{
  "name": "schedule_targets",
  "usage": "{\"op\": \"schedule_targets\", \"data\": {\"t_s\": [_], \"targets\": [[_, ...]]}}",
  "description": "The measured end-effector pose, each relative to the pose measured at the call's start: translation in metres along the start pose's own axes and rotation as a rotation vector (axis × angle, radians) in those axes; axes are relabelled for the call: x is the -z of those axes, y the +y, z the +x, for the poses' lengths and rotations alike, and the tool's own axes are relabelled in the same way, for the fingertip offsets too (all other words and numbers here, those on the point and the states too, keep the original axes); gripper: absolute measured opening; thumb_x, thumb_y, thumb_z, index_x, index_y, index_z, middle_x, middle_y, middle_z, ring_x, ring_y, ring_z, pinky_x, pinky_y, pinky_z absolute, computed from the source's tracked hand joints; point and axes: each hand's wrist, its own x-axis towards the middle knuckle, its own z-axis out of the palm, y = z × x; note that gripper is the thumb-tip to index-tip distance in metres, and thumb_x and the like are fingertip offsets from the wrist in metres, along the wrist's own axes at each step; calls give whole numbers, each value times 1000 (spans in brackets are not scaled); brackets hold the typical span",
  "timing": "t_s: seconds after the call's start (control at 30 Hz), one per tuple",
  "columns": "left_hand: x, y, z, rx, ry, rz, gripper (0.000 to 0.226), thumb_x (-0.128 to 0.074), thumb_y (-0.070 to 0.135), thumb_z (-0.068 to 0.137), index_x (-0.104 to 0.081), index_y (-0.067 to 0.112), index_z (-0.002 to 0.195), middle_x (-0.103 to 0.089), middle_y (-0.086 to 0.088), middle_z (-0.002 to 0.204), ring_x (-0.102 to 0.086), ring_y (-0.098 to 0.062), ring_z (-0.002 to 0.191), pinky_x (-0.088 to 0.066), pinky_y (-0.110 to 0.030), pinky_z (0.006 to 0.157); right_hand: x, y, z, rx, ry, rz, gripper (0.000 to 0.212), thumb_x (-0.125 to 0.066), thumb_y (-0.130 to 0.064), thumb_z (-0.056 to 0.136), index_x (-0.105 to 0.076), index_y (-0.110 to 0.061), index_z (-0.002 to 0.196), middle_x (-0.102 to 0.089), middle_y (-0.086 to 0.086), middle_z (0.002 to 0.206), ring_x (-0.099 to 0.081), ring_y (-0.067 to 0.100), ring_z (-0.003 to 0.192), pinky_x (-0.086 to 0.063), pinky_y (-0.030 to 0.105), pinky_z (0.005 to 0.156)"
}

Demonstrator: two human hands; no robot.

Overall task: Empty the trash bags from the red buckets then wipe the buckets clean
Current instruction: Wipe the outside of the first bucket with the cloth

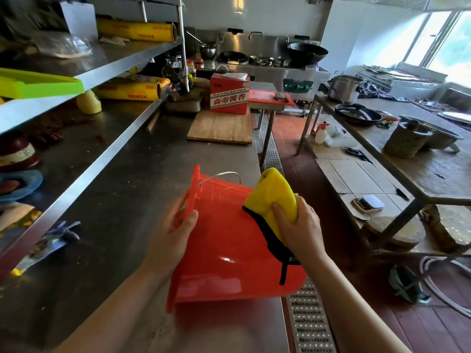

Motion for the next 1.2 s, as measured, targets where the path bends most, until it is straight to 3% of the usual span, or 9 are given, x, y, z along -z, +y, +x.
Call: {"op": "schedule_targets", "data": {"t_s": [0.13, 0.23, 0.37, 0.5, 0.67, 0.87, 0.97, 1.1, 1.2], "targets": [[5, -6, -1, 51, -43, -63, 43, -56, 22, 100, -46, 45, 135, -65, 33, 112, -65, 4, 105, -56, -22, 85, -8, -10, 14, 102, -95, -56, 69, -40, -70, 82, -44, -31, 139, -66, -1, 119, -54, 23, 116, -30, 43, 112], [9, -6, 0, 97, -89, -86, 45, -55, 13, 98, -46, 40, 133, -68, 25, 111, -68, 0, 100, -55, -16, 73, -16, -19, 20, 166, -144, -165, 71, -32, -73, 83, -44, -34, 141, -61, -6, 132, -45, 17, 131, -13, 36, 119], [19, 3, 13, 153, -122, -37, 41, -65, 19, 93, -43, 32, 125, -59, 7, 124, -62, -7, 109, -51, -11, 72, -23, -25, 17, 215, -175, -224, 75, -31, -74, 81, -55, -28, 136, -53, -8, 142, -40, 14, 135, -20, 30, 116], [19, 23, 39, 107, -45, 185, 60, -61, 29, 97, -28, 27, 146, -35, 0, 152, -39, -10, 132, -34, -24, 99, -19, -26, 12, 198, -185, -218, 78, -31, -75, 78, -54, -28, 136, -52, -7, 143, -42, 13, 133, -27, 30, 112], [2, 45, 75, 30, -162, 473, 80, -57, 41, 96, -10, 21, 158, -7, -3, 166, -9, -16, 151, -15, -38, 120, -19, -26, 6, 186, -193, -225, 76, -31, -74, 79, -55, -27, 134, -56, -6, 139, -45, 15, 130, -30, 32, 110], [-18, 39, 91, 5, -218, 745, 79, -55, 45, 97, -16, 12, 157, -9, -10, 165, -9, -22, 152, -13, -37, 123, -18, -17, 8, 119, -216, -196, 80, -31, -76, 77, -55, -26, 135, -56, -6, 138, -46, 15, 130, -32, 34, 111], [-17, 33, 88, -22, -177, 729, 67, -48, 38, 102, -20, 10, 156, -12, -9, 165, -11, -20, 152, -13, -33, 122, -17, -8, 13, 62, -226, -176, 79, -32, -76, 78, -54, -26, 135, -55, -6, 140, -45, 15, 132, -32, 39, 113], [-16, 28, 83, -15, -153, 654, 57, -39, 33, 106, -20, 15, 157, -14, -4, 165, -12, -16, 151, -14, -32, 120, -11, 3, 21, -31, -198, -188, 53, -48, -57, 94, -54, -24, 135, -55, -2, 140, -44, 19, 133, -30, 40, 113], [-15, 27, 82, -17, -137, 578, 53, -35, 27, 107, -21, 18, 157, -16, -1, 164, -13, -14, 151, -13, -28, 119, -4, 12, 28, -114, -211, -189, 49, -45, -54, 97, -54, -22, 134, -54, 2, 139, -43, 23, 133, -31, 41, 112]]}}
